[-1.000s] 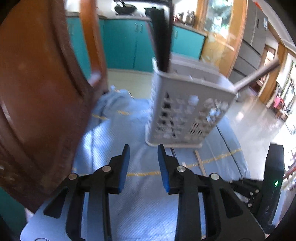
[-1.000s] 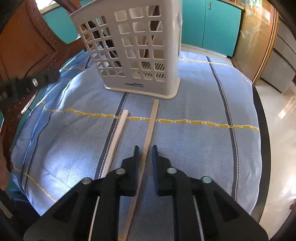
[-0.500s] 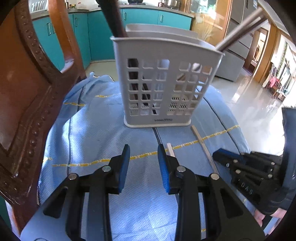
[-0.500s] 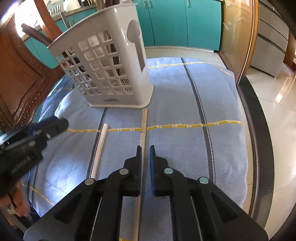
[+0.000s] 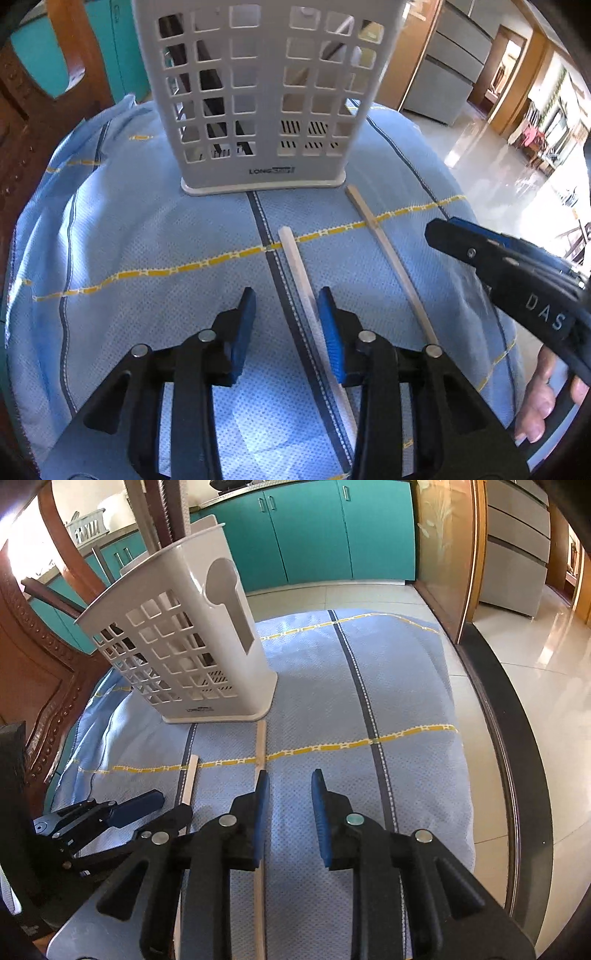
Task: Organize utensils
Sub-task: 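Grasp a light chopstick with the left tool while the right tool grasps another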
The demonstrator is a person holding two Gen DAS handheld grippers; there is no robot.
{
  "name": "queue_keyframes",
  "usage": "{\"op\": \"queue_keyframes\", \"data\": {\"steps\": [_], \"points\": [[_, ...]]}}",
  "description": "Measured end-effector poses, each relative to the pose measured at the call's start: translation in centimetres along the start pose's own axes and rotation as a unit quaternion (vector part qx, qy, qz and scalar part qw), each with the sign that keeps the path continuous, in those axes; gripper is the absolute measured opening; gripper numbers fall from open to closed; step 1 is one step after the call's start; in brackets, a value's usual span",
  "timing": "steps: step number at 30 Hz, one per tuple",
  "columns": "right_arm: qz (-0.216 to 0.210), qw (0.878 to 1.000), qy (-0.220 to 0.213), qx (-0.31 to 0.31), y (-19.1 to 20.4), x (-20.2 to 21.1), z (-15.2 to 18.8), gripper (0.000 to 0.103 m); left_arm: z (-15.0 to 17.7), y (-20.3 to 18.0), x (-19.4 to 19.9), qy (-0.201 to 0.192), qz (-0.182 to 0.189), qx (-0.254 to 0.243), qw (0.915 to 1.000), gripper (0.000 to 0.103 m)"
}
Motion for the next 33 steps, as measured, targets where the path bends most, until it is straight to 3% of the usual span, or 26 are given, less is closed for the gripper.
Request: {"op": "queue_keyframes", "data": {"steps": [17,19,23,33], "points": [[0.005,1.0,0.001,0.001,0.2,-0.2,0.1,0.03,0.1,-0.8,-0.2,-0.001,-0.005,-0.021,0.9998,0.037],[0.005,1.0,0.001,0.001,0.1,-0.1,0.1,0.031,0.1,-0.9,-0.1,-0.001,-0.005,-0.024,0.9997,0.035],[0.006,1.0,0.001,-0.001,-0.1,0.0,0.1,0.032,0.0,-1.0,0.0,0.003,0.007,-0.025,0.9997,0.015],[0.005,1.0,0.005,0.005,0.0,-0.1,0.2,0.033,-0.5,0.7,0.2,-0.004,-0.016,-0.045,0.9989,0.009]]}}
Point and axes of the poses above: each gripper's, at about its wrist camera, not at the fingertips, and x roughly against the way its jaws point, y to its left, z to its underside, the point moved 8 cm from there along -x, roughly the way its jaws point, and after that the axes turned 11 degrees about -y, right-handed, at the moved point
